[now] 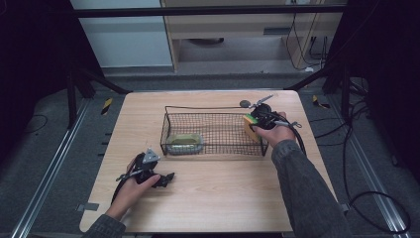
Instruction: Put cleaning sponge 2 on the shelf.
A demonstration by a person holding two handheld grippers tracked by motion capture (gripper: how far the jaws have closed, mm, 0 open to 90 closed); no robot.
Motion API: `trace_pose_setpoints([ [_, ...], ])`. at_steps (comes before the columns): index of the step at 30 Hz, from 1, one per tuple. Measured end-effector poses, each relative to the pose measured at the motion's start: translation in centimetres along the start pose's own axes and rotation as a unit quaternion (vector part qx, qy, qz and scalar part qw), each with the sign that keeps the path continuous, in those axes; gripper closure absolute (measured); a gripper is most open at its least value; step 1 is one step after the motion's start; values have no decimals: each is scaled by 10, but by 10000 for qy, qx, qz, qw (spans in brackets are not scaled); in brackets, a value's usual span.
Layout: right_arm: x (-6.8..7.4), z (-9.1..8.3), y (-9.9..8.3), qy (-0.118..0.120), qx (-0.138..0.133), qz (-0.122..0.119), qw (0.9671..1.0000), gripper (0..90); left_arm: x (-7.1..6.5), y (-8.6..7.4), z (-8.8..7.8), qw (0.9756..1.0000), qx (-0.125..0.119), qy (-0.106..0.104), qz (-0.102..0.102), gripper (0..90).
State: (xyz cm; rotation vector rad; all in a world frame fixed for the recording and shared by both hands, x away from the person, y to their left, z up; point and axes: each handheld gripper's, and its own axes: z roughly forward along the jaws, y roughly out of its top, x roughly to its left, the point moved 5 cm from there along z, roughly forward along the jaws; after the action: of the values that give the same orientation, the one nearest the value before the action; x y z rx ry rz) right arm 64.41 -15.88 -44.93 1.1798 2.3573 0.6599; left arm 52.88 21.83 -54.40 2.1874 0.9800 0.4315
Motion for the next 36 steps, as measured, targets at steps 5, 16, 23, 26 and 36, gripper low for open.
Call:
trace_pose_setpoints([
  [5, 9, -6, 0, 110, -7, -157, 9998, 594, 0, 0, 0, 10000, 8, 0, 10, 0],
  [16, 30, -16, 6, 335, -151, -265, 9990, 520, 0, 0, 0, 10000, 11, -3, 13, 0],
  [23, 42, -21, 8, 547, -266, -132, 9981, 422, 0, 0, 0, 10000, 14, -1, 18, 0],
  [26, 43, -27, 9, 481, -375, -122, 9981, 371, 0, 0, 0, 10000, 13, 0, 16, 0],
  [36, 32, -44, 1, 358, -620, 307, 9970, 153, 0, 0, 0, 10000, 12, -1, 12, 0],
])
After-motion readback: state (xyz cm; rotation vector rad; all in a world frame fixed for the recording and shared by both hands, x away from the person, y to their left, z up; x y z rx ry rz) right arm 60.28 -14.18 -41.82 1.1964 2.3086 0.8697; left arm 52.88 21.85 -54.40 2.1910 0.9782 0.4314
